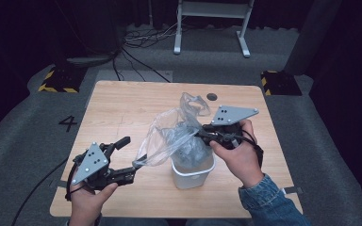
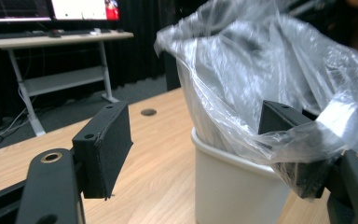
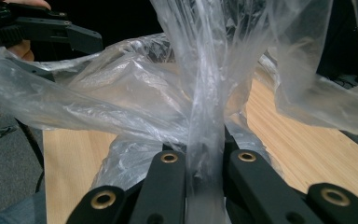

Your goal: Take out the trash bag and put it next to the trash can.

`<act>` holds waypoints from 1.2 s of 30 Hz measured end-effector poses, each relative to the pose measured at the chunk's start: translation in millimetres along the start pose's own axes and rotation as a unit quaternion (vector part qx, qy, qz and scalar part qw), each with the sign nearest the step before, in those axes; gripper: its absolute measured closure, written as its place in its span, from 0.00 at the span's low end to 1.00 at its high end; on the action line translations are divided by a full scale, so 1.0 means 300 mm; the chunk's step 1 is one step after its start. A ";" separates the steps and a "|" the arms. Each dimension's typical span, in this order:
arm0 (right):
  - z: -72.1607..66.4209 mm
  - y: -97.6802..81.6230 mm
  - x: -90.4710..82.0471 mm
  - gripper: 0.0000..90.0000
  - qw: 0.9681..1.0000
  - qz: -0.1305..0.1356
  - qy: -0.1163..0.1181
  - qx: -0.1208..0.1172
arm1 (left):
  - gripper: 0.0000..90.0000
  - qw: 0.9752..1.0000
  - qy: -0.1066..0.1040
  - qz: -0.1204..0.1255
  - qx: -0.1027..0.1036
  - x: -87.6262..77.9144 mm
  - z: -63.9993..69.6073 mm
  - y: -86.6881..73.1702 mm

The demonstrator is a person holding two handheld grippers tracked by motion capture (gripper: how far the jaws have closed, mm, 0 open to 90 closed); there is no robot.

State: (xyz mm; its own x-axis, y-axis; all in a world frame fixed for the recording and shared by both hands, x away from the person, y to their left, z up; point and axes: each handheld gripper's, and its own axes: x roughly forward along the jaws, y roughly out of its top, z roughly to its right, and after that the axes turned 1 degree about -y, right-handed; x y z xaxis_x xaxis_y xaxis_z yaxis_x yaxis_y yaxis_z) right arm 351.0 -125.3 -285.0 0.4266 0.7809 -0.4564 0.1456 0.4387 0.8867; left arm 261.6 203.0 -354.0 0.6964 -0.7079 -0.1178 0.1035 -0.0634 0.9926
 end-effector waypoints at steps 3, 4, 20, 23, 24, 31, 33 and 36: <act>-0.007 -0.001 0.019 0.98 1.000 -0.005 0.006 -0.001 | 0.29 0.999 -0.010 0.045 -0.028 -0.019 -0.007 0.004; -0.010 -0.004 0.027 0.98 1.000 -0.008 0.006 -0.001 | 0.29 0.998 -0.011 0.050 -0.030 -0.024 -0.007 0.005; -0.017 -0.022 0.076 0.98 1.000 -0.009 0.009 0.020 | 0.27 0.996 -0.085 0.023 -0.023 0.057 0.030 0.003; -0.022 -0.015 0.086 0.98 1.000 -0.012 0.000 0.016 | 0.26 0.995 -0.100 0.019 -0.022 0.073 0.041 0.004; -0.017 -0.015 0.087 0.98 1.000 -0.014 -0.006 0.018 | 0.26 0.994 -0.103 0.020 -0.022 0.074 0.042 0.005; 0.049 -0.049 0.044 0.98 0.998 -0.002 -0.023 0.059 | 0.26 0.996 -0.084 0.017 -0.019 0.050 0.019 0.010; 0.056 -0.053 0.028 0.98 0.998 0.007 -0.023 0.066 | 0.26 0.997 -0.077 0.015 -0.019 0.046 0.012 0.008; 0.057 -0.046 0.006 0.98 0.997 0.019 -0.023 0.068 | 0.27 0.998 -0.064 0.005 -0.011 0.042 0.007 0.004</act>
State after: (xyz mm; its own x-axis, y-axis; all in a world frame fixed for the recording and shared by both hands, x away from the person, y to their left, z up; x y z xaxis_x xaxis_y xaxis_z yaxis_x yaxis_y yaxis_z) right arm 364.8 -137.6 -296.7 0.4741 0.7731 -0.4214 0.2469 0.3426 0.9065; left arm 269.1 192.6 -354.3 0.6016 -0.7923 -0.1021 0.1134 -0.0419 0.9927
